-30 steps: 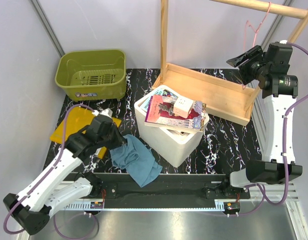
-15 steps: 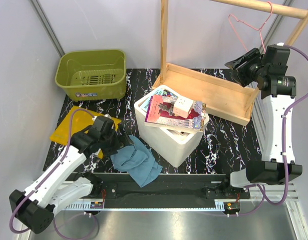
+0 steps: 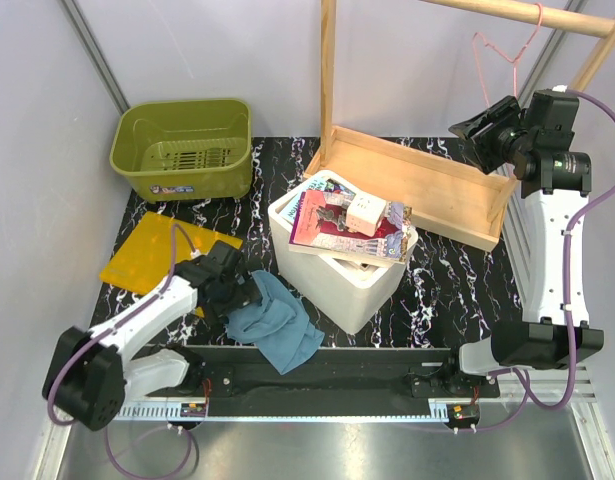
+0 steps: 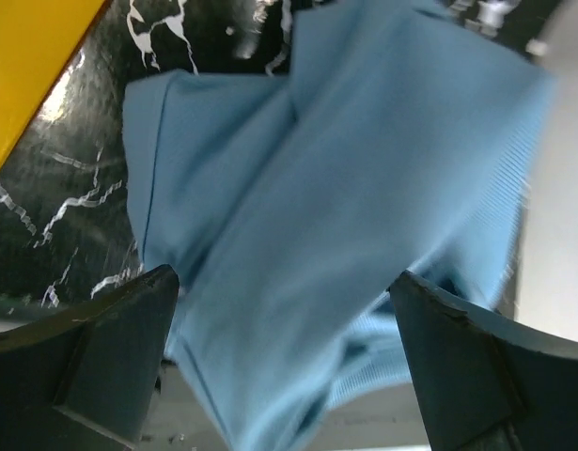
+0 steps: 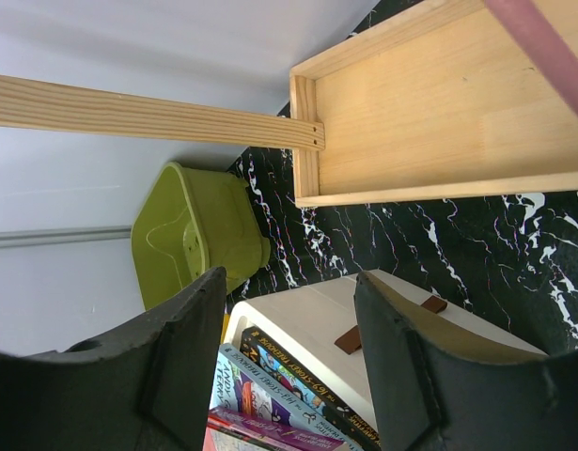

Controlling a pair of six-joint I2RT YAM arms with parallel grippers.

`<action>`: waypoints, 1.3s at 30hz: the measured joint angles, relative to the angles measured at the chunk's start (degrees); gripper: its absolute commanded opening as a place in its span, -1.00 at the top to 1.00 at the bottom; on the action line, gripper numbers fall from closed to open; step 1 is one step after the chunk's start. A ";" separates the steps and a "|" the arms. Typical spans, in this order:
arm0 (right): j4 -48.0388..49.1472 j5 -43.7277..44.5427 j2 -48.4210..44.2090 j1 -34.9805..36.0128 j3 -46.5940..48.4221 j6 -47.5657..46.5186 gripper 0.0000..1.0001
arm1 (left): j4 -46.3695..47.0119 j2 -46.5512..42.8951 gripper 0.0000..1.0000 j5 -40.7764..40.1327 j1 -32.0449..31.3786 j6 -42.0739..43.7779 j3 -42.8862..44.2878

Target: Remove the tank top from the hanger

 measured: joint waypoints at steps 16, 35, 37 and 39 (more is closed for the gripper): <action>0.44 -1.49 0.48 0.00 -1.38 0.70 -0.29 | 11.98 -1.95 1.00 0.26 0.20 -1.38 -6.40; -2.51 -4.02 -8.31 0.00 -8.96 1.53 -0.99 | -4.66 -19.15 1.00 -15.06 0.26 8.33 16.04; -3.67 -4.02 -9.18 0.00 -8.94 0.85 -0.99 | -5.64 -18.51 1.00 -15.67 0.26 9.05 17.40; -5.07 -3.98 -10.27 0.00 -8.94 -0.11 -0.99 | -6.01 -17.25 1.00 -16.57 0.26 10.01 19.26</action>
